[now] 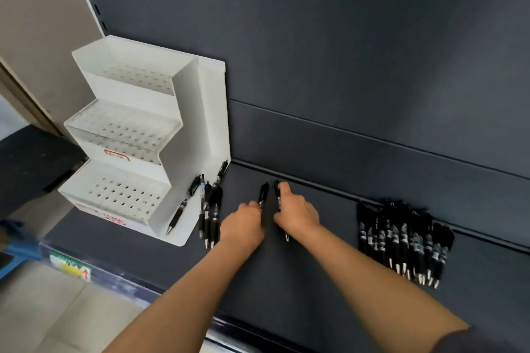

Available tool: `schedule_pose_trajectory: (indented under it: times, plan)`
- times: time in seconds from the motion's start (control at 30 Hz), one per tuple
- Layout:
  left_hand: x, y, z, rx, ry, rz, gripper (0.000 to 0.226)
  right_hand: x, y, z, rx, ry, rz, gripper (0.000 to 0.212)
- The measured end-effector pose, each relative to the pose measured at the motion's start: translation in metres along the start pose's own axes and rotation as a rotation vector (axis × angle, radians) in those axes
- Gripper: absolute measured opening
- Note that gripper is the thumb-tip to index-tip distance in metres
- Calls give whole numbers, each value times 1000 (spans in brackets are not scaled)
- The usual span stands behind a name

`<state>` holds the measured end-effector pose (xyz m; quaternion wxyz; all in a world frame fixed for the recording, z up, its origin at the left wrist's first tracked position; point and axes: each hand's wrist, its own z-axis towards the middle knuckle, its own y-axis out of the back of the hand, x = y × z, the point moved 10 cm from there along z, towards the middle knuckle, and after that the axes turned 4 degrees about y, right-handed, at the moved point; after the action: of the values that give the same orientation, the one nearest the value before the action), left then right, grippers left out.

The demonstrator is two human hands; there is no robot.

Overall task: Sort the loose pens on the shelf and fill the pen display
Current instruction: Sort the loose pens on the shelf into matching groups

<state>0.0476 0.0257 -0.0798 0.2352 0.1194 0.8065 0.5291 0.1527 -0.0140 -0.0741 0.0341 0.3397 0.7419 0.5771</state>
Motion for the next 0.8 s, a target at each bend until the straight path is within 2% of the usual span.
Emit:
schedule_pose_trajectory:
  times: [0.17, 0.37, 0.5, 0.63, 0.73, 0.8]
  plan:
    - [-22, 2, 4, 32, -22, -115, 22, -34, 20, -17, -76, -57, 117, 60]
    - [-115, -9, -12, 91, -184, -148, 20, -97, 72, -51, -289, -101, 116, 60]
    - [-170, -25, -22, 121, -260, -242, 19, -152, 92, -82, -363, -162, 124, 65]
    - [-212, -41, -34, 151, -324, -294, 22, -208, 100, -110, -386, -280, 160, 45]
    - [-234, -49, -41, 144, -343, -296, 33, -235, 96, -121, -316, -331, 144, 23]
    - [-242, -54, -44, 142, -343, -276, 35, -243, 93, -122, -267, -325, 111, 18]
